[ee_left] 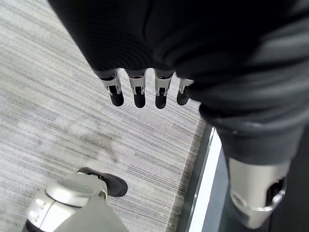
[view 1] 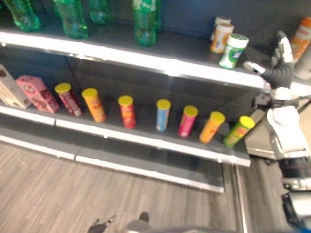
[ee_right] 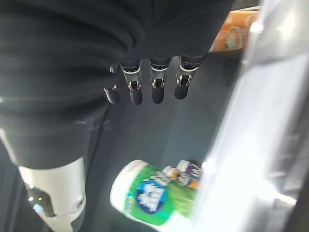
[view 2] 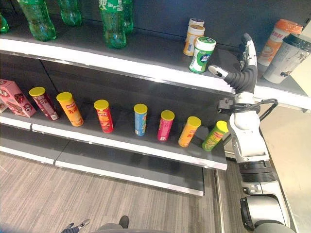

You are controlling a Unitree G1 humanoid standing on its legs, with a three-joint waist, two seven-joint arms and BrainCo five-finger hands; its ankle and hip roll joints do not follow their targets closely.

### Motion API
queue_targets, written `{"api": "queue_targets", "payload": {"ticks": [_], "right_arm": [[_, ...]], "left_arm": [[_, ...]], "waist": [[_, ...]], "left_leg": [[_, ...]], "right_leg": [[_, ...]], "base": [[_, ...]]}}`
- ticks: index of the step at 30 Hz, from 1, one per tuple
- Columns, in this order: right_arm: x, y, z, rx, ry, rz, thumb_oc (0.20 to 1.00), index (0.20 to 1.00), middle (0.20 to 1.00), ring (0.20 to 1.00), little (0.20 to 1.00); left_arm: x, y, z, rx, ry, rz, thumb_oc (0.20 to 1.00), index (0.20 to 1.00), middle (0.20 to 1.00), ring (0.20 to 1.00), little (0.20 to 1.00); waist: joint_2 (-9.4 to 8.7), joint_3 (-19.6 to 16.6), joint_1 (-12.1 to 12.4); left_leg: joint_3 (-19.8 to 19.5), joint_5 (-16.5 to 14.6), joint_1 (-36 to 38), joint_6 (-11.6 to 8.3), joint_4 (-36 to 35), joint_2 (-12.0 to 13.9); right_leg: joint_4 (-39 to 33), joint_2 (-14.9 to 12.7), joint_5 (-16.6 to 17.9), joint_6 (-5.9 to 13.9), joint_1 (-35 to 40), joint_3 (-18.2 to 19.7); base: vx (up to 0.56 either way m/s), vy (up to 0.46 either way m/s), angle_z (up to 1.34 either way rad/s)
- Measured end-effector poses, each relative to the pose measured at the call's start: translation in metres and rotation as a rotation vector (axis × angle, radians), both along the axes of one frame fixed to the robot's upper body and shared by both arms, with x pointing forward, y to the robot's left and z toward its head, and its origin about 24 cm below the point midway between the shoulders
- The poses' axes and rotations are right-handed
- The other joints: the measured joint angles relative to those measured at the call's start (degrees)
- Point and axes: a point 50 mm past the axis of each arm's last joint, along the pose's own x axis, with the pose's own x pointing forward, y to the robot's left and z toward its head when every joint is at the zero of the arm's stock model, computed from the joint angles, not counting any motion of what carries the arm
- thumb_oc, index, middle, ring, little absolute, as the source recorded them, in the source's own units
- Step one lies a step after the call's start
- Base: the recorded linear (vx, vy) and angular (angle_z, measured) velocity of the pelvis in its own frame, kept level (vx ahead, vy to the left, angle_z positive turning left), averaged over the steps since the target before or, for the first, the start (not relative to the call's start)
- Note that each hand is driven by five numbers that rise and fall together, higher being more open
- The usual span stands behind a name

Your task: Put the goods on the table back onto the shelves and tidy them up.

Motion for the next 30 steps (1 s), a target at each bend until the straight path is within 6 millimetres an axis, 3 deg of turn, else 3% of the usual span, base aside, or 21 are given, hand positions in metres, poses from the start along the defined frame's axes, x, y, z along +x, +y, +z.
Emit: {"api": "queue_targets", "payload": {"ticks": [2, 7, 20, 30], "right_arm": [[0.004, 0.000, -0.007, -0.018, 0.043, 0.011, 1.000, 1.000, 1.000, 1.000, 1.000], [0.017, 0.012, -0.003, -0.056, 0.094, 0.088, 1.000, 1.000, 1.000, 1.000, 1.000], [0.038, 0.030, 0.014, -0.075, 0.134, 0.177, 1.000, 1.000, 1.000, 1.000, 1.000], [0.043, 0.038, 0.009, -0.074, 0.170, 0.213, 1.000, 1.000, 1.000, 1.000, 1.000]], "left_arm": [[-0.002, -0.001, -0.001, -0.005, 0.013, 0.002, 1.000, 1.000, 1.000, 1.000, 1.000], [-0.001, -0.004, -0.002, -0.013, 0.018, -0.002, 1.000, 1.000, 1.000, 1.000, 1.000], [-0.004, -0.004, -0.003, -0.015, 0.034, 0.003, 1.000, 1.000, 1.000, 1.000, 1.000], [-0.009, -0.007, -0.005, -0.024, 0.054, 0.011, 1.000, 1.000, 1.000, 1.000, 1.000]], "waist": [[0.63, -0.1, -0.4], [1.65, -0.2, -1.4], [2.16, -0.5, -1.9], [2.35, -1.4, -1.7]], "left_leg": [[0.1, 0.0, 0.1, -0.06, 0.2, 0.1], [0.2, -0.4, 0.9, -0.54, -0.1, 0.3], [0.1, -0.3, 0.8, -0.34, -0.1, 0.3], [0.0, -0.4, 0.8, -0.53, -0.1, 0.3]], "right_leg": [[0.0, 0.1, 0.0, 0.00, 0.1, 0.0], [0.0, 0.2, 0.0, -0.02, 0.8, 0.1], [0.0, 0.3, 0.0, -0.06, 0.8, 0.0], [0.0, 0.3, 0.0, -0.08, 0.8, -0.1]], "base": [[0.00, 0.000, 0.00], [0.00, 0.000, 0.00], [0.00, 0.000, 0.00], [0.00, 0.000, 0.00]]}}
